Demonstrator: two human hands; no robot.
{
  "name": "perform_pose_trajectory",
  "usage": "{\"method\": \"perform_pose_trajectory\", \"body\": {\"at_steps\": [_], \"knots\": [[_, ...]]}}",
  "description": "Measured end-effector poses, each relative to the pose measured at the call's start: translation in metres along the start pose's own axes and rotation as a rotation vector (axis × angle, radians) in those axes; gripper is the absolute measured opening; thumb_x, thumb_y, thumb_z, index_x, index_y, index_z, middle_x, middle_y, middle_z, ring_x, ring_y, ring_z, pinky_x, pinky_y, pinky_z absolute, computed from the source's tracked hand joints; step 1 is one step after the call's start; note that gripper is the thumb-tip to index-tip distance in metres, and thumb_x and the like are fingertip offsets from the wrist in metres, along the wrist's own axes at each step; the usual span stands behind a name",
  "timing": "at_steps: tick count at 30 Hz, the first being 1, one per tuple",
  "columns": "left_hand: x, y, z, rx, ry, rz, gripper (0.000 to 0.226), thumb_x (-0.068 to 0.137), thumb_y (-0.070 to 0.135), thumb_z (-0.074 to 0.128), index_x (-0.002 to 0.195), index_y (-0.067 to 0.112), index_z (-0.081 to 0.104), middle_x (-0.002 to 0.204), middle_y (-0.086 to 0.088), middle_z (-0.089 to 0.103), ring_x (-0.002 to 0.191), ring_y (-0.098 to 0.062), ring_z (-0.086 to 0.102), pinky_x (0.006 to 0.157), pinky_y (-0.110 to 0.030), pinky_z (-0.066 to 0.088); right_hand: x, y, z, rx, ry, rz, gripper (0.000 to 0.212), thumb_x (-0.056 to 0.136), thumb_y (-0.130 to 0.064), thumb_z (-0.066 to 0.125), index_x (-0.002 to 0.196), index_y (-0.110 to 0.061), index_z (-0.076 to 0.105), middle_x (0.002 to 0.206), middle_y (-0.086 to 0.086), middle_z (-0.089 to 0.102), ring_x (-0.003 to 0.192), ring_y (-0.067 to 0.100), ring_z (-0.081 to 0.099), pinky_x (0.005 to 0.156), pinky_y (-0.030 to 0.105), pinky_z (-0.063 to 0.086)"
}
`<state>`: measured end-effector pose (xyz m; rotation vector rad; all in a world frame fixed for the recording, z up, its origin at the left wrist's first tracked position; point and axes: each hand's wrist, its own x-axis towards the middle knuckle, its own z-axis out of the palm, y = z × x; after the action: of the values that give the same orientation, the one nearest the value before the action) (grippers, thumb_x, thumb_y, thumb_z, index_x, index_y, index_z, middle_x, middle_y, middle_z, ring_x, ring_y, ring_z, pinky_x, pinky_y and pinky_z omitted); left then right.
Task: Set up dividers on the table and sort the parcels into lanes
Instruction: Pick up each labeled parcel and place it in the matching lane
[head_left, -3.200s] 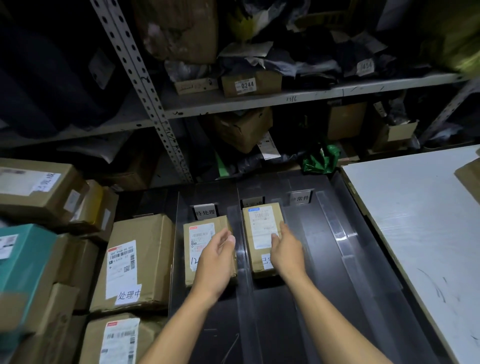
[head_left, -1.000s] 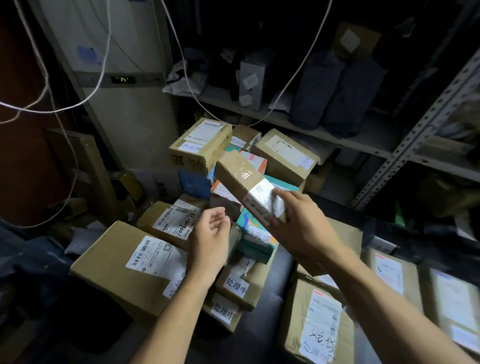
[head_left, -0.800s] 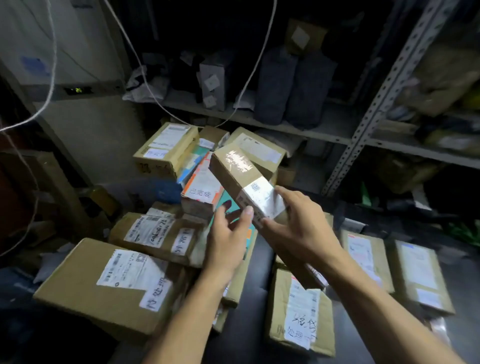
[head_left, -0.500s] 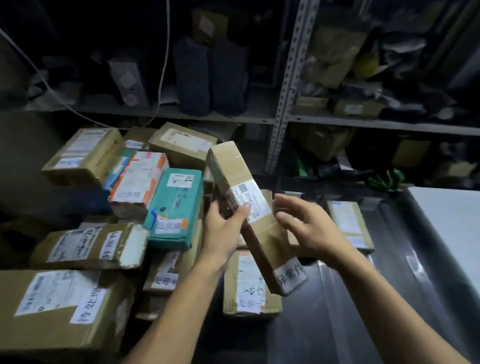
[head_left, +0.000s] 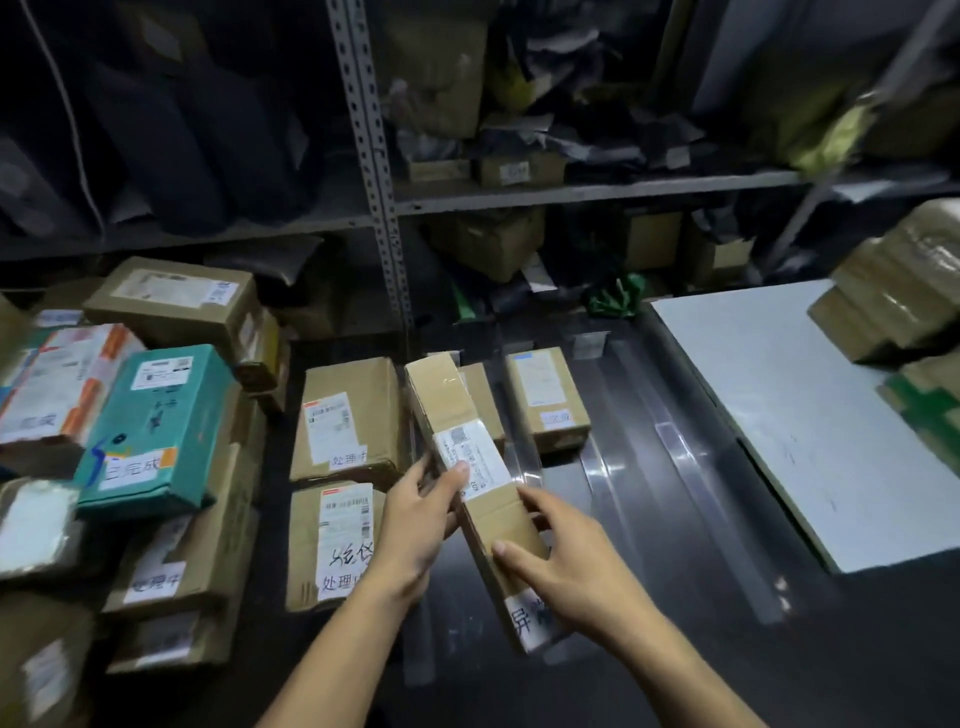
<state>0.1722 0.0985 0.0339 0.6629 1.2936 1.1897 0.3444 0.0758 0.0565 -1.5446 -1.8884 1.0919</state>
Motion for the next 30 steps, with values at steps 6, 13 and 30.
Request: {"method": "perform_pose_trajectory", "body": {"at_steps": [6, 13, 30], "knots": [[-0.009, -0.015, 0.025, 0.025, -0.031, -0.033, 0.017, 0.096, 0.015, 0.058, 0.111, 0.019, 0.063, 0.102, -0.006, 0.076, 0.094, -0.019, 0.073, 0.069, -0.024, 0.059, -0.018, 0.029, -0.012, 0.083, -0.009, 0.096, 0.045, 0.093, -0.028, 0.062, 0.136, -0.039, 0.052, 0.107, -0.030, 0.061, 0.099, -0.015, 0.057, 0.076, 0.005, 0.046], [-0.005, -0.025, 0.054, 0.017, -0.077, -0.010, 0.021, 0.096, 0.012, 0.058, 0.115, 0.018, 0.063, 0.102, -0.005, 0.076, 0.094, -0.020, 0.073, 0.067, -0.024, 0.058, -0.026, 0.038, -0.027, 0.006, 0.050, 0.122, 0.061, 0.083, -0.047, 0.068, 0.140, -0.034, 0.048, 0.128, -0.019, 0.058, 0.113, -0.001, 0.054, 0.099, 0.027, 0.047], [0.058, -0.009, 0.124, 0.019, -0.255, 0.041, 0.025, 0.096, 0.019, 0.061, 0.121, 0.021, 0.063, 0.109, 0.001, 0.075, 0.105, -0.017, 0.069, 0.093, -0.037, 0.054, 0.020, 0.036, -0.066, -0.258, 0.348, 0.238, 0.054, 0.074, -0.050, 0.068, 0.122, -0.031, 0.054, 0.109, -0.011, 0.064, 0.100, 0.013, 0.062, 0.082, 0.027, 0.048]]}}
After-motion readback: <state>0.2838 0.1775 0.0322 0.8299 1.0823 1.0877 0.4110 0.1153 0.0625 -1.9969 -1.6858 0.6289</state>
